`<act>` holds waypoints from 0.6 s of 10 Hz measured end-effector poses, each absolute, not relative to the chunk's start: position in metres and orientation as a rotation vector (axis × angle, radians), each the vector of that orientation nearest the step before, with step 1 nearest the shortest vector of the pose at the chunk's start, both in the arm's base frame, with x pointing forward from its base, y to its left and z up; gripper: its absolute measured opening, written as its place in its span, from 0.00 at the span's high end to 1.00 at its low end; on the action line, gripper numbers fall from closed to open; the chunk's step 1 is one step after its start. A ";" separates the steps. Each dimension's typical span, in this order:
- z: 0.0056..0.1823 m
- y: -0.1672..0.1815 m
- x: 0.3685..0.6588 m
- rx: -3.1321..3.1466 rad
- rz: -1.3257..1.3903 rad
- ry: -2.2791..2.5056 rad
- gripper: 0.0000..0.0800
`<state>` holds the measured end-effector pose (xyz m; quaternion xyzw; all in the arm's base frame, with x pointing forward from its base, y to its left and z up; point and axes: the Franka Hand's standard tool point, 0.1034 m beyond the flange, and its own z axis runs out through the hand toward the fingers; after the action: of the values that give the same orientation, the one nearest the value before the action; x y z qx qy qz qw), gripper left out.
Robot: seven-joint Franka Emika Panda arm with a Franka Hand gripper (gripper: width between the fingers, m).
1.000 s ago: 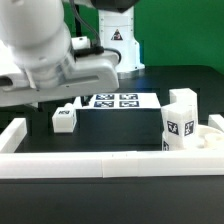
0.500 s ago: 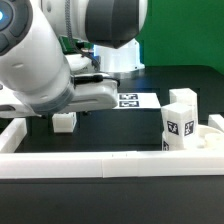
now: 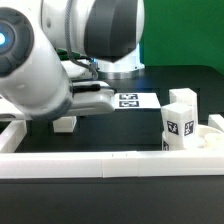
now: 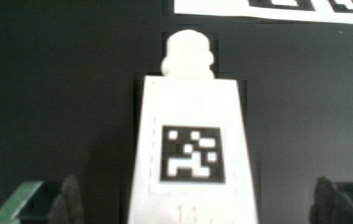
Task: Assemble stool
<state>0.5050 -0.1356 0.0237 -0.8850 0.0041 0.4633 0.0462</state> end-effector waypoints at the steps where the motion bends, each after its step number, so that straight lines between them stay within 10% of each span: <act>1: 0.026 -0.139 0.508 -2.688 1.439 0.021 0.19; 6: 0.018 -0.141 0.504 -2.678 1.465 0.021 0.19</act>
Offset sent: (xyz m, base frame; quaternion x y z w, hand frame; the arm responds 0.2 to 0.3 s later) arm 0.0000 0.0000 0.0000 0.0000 0.0000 0.0000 1.0000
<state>0.5040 -0.1408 0.0180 -0.8765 0.0068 0.4794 0.0443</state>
